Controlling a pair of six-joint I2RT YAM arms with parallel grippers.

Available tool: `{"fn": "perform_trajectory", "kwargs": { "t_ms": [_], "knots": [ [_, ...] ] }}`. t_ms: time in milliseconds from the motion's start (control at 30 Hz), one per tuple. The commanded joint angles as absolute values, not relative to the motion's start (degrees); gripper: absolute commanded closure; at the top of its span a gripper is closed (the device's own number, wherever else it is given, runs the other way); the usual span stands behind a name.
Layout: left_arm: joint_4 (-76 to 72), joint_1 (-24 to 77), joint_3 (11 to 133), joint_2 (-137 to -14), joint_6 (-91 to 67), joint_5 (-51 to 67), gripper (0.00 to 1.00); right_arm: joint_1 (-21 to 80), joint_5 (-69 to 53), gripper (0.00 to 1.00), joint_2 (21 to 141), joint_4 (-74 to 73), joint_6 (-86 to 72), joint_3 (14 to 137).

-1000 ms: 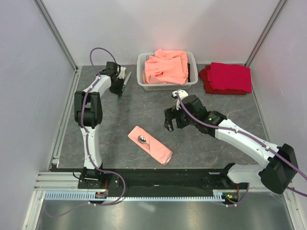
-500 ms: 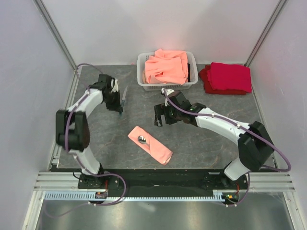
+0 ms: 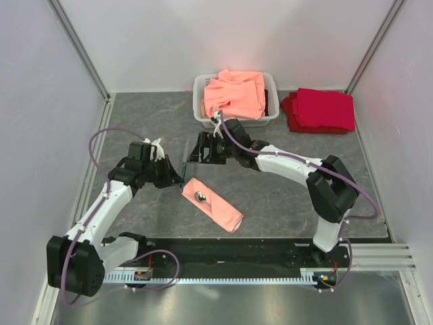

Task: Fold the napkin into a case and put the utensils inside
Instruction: Pass from the left arm to the right, then pass from the right arm to the left

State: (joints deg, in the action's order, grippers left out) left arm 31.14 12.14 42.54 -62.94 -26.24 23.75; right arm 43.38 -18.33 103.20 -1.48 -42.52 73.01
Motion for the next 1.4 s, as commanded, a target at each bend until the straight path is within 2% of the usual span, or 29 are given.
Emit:
{"fn": "perform_trajectory", "kwargs": {
  "t_ms": [0, 100, 300, 400, 433, 467, 533, 600, 633, 700, 800, 1067, 1133, 1167, 1200, 1267, 1300, 1367],
  "knots": [
    [27.1, 12.5, 42.0, -57.7, -30.4, 29.3, 0.98, 44.9, -21.0, 0.12, 105.9, 4.4, -46.3, 76.6],
    [27.3, 13.3, 41.3, -55.8, -31.2, 30.0, 0.98, 45.3, -20.9, 0.16, 107.4, 6.1, -48.0, 76.0],
    [26.5, 16.2, 40.3, -54.5, -32.3, 29.5, 0.98, 45.7, -21.4, 0.33, 110.5, 8.8, -50.3, 78.0],
    [26.4, 16.7, 40.5, -54.2, -32.3, 29.4, 0.98, 45.7, -23.0, 0.61, 111.1, 11.2, -51.9, 78.4],
    [26.2, 16.7, 40.6, -54.4, -32.3, 29.6, 0.98, 45.7, -23.4, 0.78, 110.8, 11.6, -52.5, 78.2],
    [26.1, 16.8, 40.7, -54.8, -31.8, 30.0, 0.98, 45.7, -23.6, 0.84, 110.6, 11.9, -53.7, 77.6],
    [25.4, 17.0, 40.8, -54.8, -31.3, 29.8, 0.85, 45.8, -23.5, 1.00, 109.5, 12.0, -55.0, 76.8],
    [23.0, 17.7, 40.2, -54.5, -31.2, 28.7, 0.67, 45.7, -22.6, 1.00, 108.5, 12.4, -57.5, 74.7],
    [22.2, 18.0, 40.1, -54.7, -31.1, 28.5, 0.62, 45.8, -22.4, 1.00, 107.6, 13.2, -58.3, 73.1],
    [20.8, 19.6, 40.3, -56.2, -31.2, 28.3, 0.57, 45.7, -21.0, 1.00, 106.4, 14.2, -59.9, 71.5],
    [20.2, 22.9, 41.6, -58.5, -31.3, 26.6, 0.55, 45.9, -19.2, 1.00, 103.9, 14.4, -61.8, 68.8],
    [20.5, 25.6, 41.0, -60.1, -32.8, 22.8, 0.58, 45.8, -18.6, 1.00, 98.1, 16.2, -65.7, 64.6],
    [19.7, 25.7, 40.7, -59.2, -32.8, 23.1, 0.64, 45.8, -19.2, 1.00, 97.7, 15.2, -65.7, 65.1],
    [19.0, 25.8, 40.5, -58.6, -32.7, 24.1, 0.81, 45.7, -20.4, 1.00, 97.8, 15.1, -65.6, 65.2],
    [18.7, 25.7, 40.4, -58.5, -32.7, 24.6, 0.88, 45.8, -21.1, 0.88, 97.9, 15.6, -65.1, 65.3],
    [17.8, 25.7, 40.4, -58.3, -32.7, 27.8, 0.97, 45.8, -22.4, 0.67, 97.2, 15.4, -61.6, 65.4],
    [17.1, 25.7, 40.3, -58.1, -32.9, 29.2, 0.98, 45.4, -22.5, 0.54, 96.9, 14.1, -59.6, 65.4],
    [15.3, 25.7, 39.6, -57.3, -34.6, 34.2, 0.98, 44.6, -25.6, 0.46, 95.5, 13.6, -53.7, 65.2]
  ]
}}
